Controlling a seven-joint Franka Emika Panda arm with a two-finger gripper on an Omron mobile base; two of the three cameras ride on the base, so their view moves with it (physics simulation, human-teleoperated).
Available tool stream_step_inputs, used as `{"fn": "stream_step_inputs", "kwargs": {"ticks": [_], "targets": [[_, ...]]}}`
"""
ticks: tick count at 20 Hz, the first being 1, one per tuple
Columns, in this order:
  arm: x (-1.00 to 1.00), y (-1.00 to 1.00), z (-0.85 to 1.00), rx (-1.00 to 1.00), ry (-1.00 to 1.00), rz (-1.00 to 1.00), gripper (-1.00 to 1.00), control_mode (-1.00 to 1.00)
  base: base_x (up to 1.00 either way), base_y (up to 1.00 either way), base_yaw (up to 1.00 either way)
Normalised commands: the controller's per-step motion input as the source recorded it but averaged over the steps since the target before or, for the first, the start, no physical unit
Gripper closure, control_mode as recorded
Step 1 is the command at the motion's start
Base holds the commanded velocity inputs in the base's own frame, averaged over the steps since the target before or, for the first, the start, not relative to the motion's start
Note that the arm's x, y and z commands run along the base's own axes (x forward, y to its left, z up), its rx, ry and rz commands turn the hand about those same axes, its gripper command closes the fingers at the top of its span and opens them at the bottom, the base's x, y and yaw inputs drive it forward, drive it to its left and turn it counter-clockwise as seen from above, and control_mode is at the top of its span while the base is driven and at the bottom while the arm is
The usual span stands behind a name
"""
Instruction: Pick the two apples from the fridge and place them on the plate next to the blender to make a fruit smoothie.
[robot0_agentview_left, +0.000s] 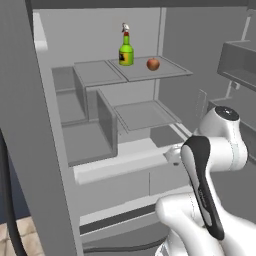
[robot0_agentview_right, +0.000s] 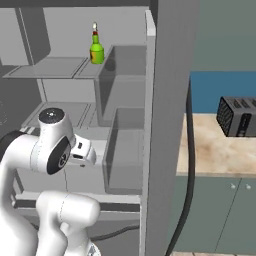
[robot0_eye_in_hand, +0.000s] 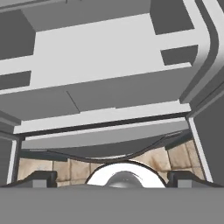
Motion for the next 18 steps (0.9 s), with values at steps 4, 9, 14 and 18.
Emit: {"fn": "stream_step_inputs", "kwargs": {"ticks": [4, 9, 14, 18], "targets": [[0.0, 0.0, 0.0, 0.0, 0.0, 0.0, -1.0, 1.0, 0.4, 0.1, 0.0], [0.34, 0.07, 0.09, 0.0, -0.05, 0.0, -1.0, -1.0, 0.0, 0.0, 0.0], [0.04, 0.0, 0.59, 0.0, -0.24, 0.0, -1.0, -1.0, 0.0, 0.0, 0.0], [0.02, 0.0, 0.45, 0.0, -0.17, 0.0, -1.0, -1.0, 0.0, 0.0, 0.0]]}}
